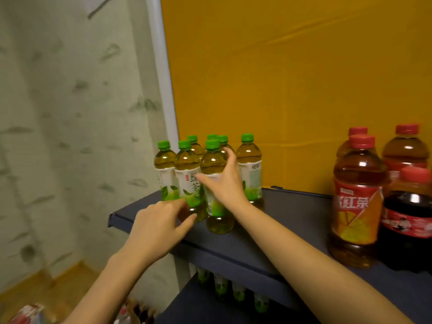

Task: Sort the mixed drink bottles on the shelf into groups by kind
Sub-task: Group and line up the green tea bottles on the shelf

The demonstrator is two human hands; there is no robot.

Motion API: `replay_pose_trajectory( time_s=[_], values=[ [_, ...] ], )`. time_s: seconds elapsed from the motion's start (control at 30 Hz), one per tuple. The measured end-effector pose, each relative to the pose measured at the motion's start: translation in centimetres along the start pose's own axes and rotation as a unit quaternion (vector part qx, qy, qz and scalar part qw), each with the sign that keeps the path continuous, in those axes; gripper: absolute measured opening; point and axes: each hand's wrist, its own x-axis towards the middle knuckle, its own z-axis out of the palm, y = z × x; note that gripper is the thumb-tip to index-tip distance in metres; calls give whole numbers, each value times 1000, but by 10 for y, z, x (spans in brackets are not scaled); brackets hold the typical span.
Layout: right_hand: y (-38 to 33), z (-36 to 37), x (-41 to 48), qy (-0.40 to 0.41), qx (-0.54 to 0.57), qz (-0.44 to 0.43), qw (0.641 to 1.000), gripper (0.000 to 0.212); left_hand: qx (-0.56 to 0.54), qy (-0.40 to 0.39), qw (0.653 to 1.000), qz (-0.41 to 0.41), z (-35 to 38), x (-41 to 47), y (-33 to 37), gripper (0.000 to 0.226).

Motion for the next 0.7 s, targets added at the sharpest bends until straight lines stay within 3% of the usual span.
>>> replay_pose_trajectory(
  time_s=[0.07, 0.2, 0.43, 0.57, 0.7],
  values=[
    [-2, -12, -9, -24, -31, -5, 999, 94, -24, -8, 999, 28, 8, 10, 2, 34],
    [-10, -50, -41, -28, -86, -35, 995, 70, -99, -5, 992, 81, 13, 19, 19, 58],
    [-26, -133, -112, 1, -172, -42, 984, 48, -287, -19, 947, 145, 17, 22, 74, 43],
    [-33, -181, -145, 64, -215, -45, 973, 35, -386, -31, 900, 203, 23, 17, 123, 32],
    [-31, -231, -158, 197, -245, -55, 948, 33, -463, -27, 850, 249, 22, 10, 177, 31]
  ],
)
